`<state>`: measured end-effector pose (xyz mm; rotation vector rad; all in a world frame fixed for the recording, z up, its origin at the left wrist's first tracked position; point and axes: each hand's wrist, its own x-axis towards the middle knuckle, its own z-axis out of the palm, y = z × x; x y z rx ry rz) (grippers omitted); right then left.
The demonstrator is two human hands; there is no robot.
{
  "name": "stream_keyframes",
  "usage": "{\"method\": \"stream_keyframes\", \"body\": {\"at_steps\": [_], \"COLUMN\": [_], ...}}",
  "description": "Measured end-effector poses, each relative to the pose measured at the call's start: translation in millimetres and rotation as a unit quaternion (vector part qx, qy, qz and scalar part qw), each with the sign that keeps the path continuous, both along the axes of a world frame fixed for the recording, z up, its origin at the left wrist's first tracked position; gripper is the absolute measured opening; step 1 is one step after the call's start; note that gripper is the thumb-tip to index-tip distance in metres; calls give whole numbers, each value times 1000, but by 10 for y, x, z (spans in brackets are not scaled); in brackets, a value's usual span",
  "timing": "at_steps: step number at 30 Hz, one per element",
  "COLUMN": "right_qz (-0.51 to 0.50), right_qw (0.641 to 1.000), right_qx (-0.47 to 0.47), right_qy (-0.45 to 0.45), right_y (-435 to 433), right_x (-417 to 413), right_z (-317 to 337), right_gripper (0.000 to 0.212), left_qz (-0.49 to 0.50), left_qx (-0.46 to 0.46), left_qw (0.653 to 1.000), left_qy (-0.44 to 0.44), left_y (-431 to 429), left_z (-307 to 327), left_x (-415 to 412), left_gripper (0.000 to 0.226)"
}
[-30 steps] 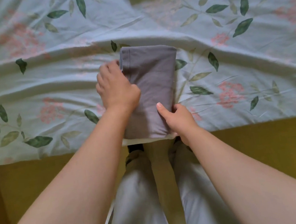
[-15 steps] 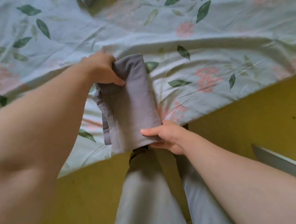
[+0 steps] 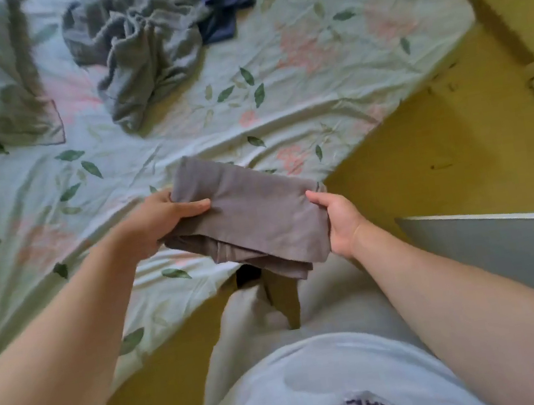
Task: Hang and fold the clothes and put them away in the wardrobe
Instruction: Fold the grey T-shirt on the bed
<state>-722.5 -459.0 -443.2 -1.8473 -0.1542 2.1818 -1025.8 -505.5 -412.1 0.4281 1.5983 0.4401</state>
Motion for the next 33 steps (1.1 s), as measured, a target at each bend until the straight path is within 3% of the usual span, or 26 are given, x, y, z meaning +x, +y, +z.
{"method": "stream_keyframes", "body": {"at_steps": [3, 7, 12, 17, 20, 24, 29, 31, 33], "right_qz": [-31, -59, -133, -246, -300, -396, -468, -485, -503], "right_qw": [998, 992, 975, 940, 905, 829, 724, 684, 643], "right_qx": [44, 102, 150, 237, 293, 354, 355, 367, 374], "right_qy": [11, 54, 91, 7, -76, -178, -362, -402, -440], "right_y": [78, -73, -578, -1180, -1644, -2377, -3258, -3581, -3866], "right_x": [238, 691, 1396, 2211, 2711, 3180, 3364, 3412, 3411], "right_z": [585, 1223, 1899, 2691, 3250, 4060, 4969, 5250, 5529], "right_gripper": [46, 43, 48, 57, 46, 24, 39, 37, 44], "left_qz": [44, 12, -109, -243, -339, -447, -568, -603, -641], "left_qx": [36, 90, 123, 137, 146, 154, 183, 208, 233], "left_qw": [997, 992, 980, 949, 908, 838, 722, 681, 625], "left_qy": [-53, -88, -110, -147, -199, -271, -350, -360, -380], "left_y": [105, 477, 861, 1010, 949, 668, 203, -41, -305], "left_z": [623, 1304, 2011, 2657, 3150, 3786, 4616, 4988, 5372], "left_x": [357, 849, 1611, 2805, 3628, 4615, 5707, 6066, 6367], "left_gripper": [45, 30, 30, 26, 27, 41, 40, 49, 39]}}
